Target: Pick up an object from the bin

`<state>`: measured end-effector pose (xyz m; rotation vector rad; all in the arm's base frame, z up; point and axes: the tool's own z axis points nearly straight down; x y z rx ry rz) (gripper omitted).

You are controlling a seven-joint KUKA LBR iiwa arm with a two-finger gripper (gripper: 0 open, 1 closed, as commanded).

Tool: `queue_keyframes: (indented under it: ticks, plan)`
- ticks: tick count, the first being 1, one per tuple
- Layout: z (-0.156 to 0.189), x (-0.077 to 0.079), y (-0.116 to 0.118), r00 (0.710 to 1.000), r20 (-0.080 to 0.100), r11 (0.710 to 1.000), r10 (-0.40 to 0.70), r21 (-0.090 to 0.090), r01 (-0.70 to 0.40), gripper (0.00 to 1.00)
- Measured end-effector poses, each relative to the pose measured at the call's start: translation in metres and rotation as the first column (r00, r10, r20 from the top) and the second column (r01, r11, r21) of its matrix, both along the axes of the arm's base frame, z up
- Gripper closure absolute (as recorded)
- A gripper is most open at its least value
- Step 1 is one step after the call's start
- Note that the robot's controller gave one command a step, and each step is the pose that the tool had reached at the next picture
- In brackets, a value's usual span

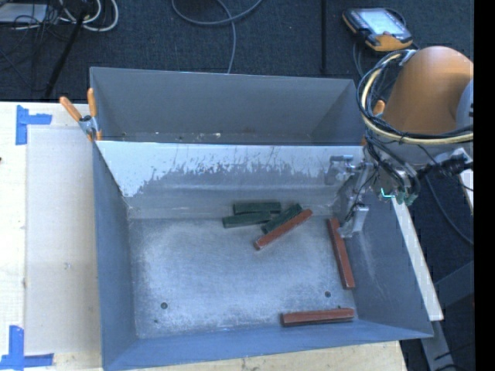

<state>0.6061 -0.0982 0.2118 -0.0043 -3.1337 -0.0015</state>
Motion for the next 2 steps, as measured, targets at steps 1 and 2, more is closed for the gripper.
queue_keyframes:
  ticks: [1, 2]
  plan:
    - [0.005, 0.001, 0.0, 1.0, 0.008, 1.0, 0.002, -0.001, -0.002, 0.0]
    - [-0.058, 0.008, 0.027, 0.999, 0.012, 0.999, 0.044, -0.002, -0.044, 0.0]
